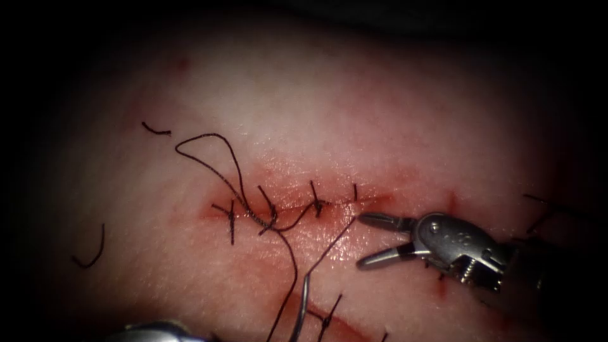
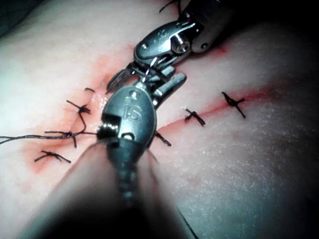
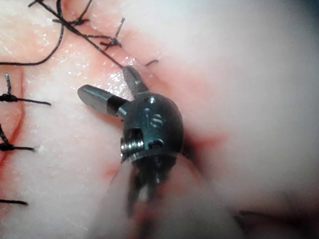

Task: Wound Closure
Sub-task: Pull the suture through the wound with the right hand.

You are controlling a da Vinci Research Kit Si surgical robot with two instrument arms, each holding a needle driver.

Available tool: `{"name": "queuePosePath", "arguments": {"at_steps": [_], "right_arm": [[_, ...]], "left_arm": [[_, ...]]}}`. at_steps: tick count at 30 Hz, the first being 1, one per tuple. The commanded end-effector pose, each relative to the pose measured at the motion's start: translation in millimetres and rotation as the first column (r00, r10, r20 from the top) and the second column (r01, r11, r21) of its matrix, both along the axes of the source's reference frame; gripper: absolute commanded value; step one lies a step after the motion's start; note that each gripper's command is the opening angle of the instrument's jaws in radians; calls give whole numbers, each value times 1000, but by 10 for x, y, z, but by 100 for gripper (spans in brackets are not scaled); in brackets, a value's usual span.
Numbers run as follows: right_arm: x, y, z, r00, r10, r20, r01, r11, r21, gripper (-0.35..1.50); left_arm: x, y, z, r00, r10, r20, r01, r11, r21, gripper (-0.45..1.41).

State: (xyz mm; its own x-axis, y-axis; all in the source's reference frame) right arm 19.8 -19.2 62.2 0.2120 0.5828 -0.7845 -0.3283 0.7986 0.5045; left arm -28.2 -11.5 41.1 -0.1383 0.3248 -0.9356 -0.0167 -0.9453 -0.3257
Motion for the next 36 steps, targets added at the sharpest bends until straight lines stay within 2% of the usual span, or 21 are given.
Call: {"name": "queuePosePath", "arguments": {"at_steps": [1, 10, 20, 26, 30, 34, 35, 36], "right_arm": [[12, 1, 8, 1000, -3, 1, 3, 1000, -12, 126], [18, 8, 11, 1000, 0, 12, 1, 1000, -31, 128], [24, 16, 3, 1000, -3, 22, 4, 999, -46, 133], [24, 20, -9, 1000, -10, 24, 11, 999, -50, 131], [30, 18, -7, 999, -21, 45, 23, 999, -47, 131], [33, 9, 6, 996, -47, 72, 51, 997, -52, 121], [33, 4, 11, 994, -66, 89, 71, 996, -50, 110], [32, 1, 14, 991, -84, 106, 89, 995, -47, 84]], "left_arm": [[-3, 2, -1, 1000, -16, 3, 16, 999, -30, -45], [16, -9, -35, 998, -55, 20, 57, 993, -107, -45], [21, -21, -29, 998, -60, 21, 62, 991, -120, -45], [20, -22, -13, 998, -61, 21, 63, 990, -124, -45], [17, -26, -7, 998, -64, 18, 65, 989, -130, -45], [16, -29, -11, 998, -68, 11, 68, 989, -132, -45], [17, -29, -13, 998, -65, 16, 66, 989, -131, -45], [17, -28, -14, 998, -65, 15, 66, 989, -130, -45]]}}
